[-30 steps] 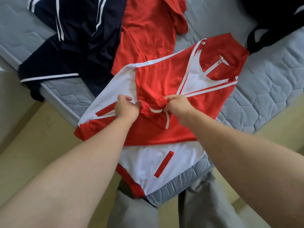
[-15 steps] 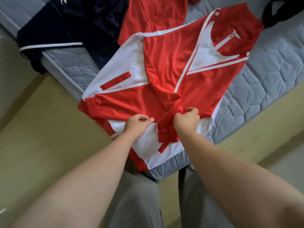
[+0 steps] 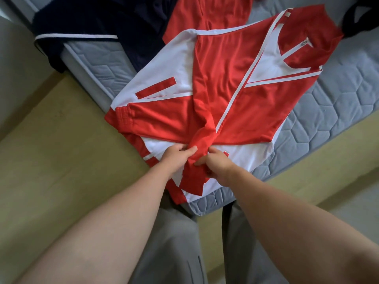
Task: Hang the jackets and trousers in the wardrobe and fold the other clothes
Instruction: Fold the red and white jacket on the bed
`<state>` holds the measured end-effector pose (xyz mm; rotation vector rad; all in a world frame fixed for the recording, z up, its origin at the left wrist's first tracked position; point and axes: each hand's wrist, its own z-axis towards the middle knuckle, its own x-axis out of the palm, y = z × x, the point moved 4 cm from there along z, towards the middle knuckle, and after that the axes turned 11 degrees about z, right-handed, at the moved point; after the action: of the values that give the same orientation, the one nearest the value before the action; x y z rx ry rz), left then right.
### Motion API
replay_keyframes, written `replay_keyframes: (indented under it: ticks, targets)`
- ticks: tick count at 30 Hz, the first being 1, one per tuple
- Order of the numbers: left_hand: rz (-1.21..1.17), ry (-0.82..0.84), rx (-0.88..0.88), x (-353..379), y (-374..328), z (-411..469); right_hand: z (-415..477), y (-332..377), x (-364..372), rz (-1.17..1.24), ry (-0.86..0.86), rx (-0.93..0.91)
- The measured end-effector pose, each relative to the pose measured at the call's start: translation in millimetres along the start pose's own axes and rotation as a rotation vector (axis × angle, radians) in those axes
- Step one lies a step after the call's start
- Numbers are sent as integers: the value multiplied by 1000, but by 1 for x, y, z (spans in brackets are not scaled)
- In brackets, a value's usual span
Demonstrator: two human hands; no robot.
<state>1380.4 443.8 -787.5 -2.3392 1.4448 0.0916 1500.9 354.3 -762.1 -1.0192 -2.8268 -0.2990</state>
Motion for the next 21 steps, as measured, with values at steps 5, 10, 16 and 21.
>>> replay_keyframes:
  ticks: [5,10,16,21]
  targets:
    - [-21,-9,-98,-3,23,-2,-5,-19,13,98,113,69]
    - [-32,-53,-151,-7,34,-7,-13,-21,22,-292,-93,-267]
    - [-193,-176,-81,-25,12,-14,-26,-33,53,-673,82,-414]
    - [102,-71,8,-27,6,-13,-16,-33,31,-565,-284,-371]
